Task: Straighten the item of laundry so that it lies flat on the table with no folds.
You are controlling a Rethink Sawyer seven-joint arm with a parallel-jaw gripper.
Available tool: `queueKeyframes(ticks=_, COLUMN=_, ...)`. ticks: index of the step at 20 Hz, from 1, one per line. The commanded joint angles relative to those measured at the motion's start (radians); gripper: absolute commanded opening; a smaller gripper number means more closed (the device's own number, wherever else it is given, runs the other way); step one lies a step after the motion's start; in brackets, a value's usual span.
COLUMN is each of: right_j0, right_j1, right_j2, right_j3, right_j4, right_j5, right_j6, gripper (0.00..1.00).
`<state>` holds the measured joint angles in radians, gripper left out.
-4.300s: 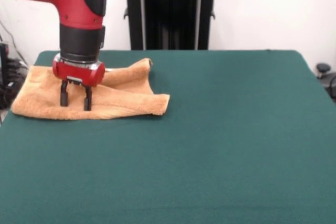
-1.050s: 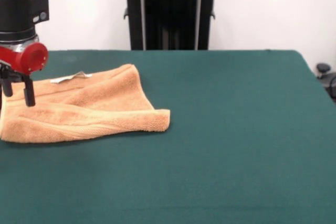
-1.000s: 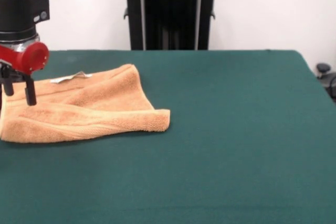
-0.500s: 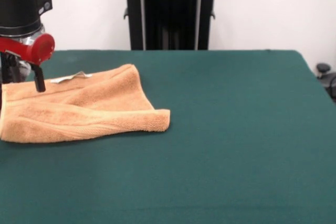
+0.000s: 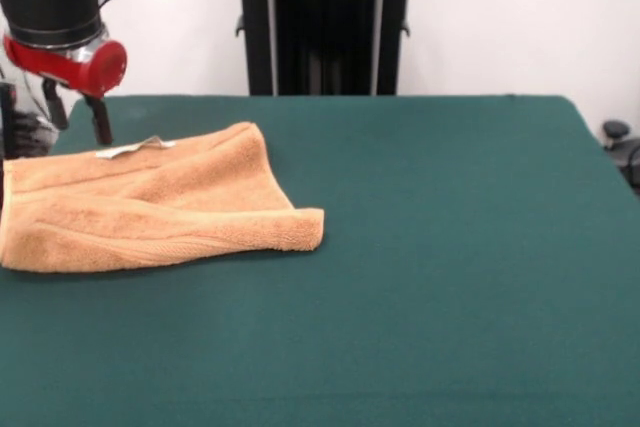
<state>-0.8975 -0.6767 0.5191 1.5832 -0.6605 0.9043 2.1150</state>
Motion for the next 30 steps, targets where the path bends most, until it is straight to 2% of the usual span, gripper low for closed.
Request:
queueKeyframes(ticks=1, right_j0=0.005, right_j1=0.001, right_j2=0.057, right_j3=0.212, right_j4=0.004, right_j5=-0.049, right_j6=-0.197, gripper=1.0)
queueKeyframes(ticks=5, right_j0=-0.011, right_j1=0.018, right_j2=0.058, right_j3=0.238, right_j4=-0.048, right_j5=-0.149, right_j6=-0.175, gripper=1.0)
queueKeyframes(ticks=10, right_j0=-0.016, right_j1=0.086, right_j2=0.017, right_j3=0.248, right_j4=-0.14, right_j5=-0.261, right_j6=-0.143, gripper=1.0)
queueKeyframes(ticks=19, right_j0=-0.003, right_j1=0.179, right_j2=-0.038, right_j3=0.214, right_j4=-0.214, right_j5=-0.362, right_j6=-0.092, gripper=1.0)
queueKeyframes(ticks=26, right_j0=-0.017, right_j1=0.249, right_j2=-0.031, right_j3=0.166, right_j4=-0.246, right_j5=-0.416, right_j6=-0.107, gripper=1.0)
queueKeyframes(ticks=28, right_j0=-0.023, right_j1=0.271, right_j2=-0.019, right_j3=0.146, right_j4=-0.265, right_j5=-0.447, right_j6=-0.118, gripper=1.0)
queueKeyframes(ticks=30, right_j0=-0.027, right_j1=0.287, right_j2=-0.018, right_j3=0.136, right_j4=-0.311, right_j5=-0.529, right_j6=-0.102, gripper=1.0)
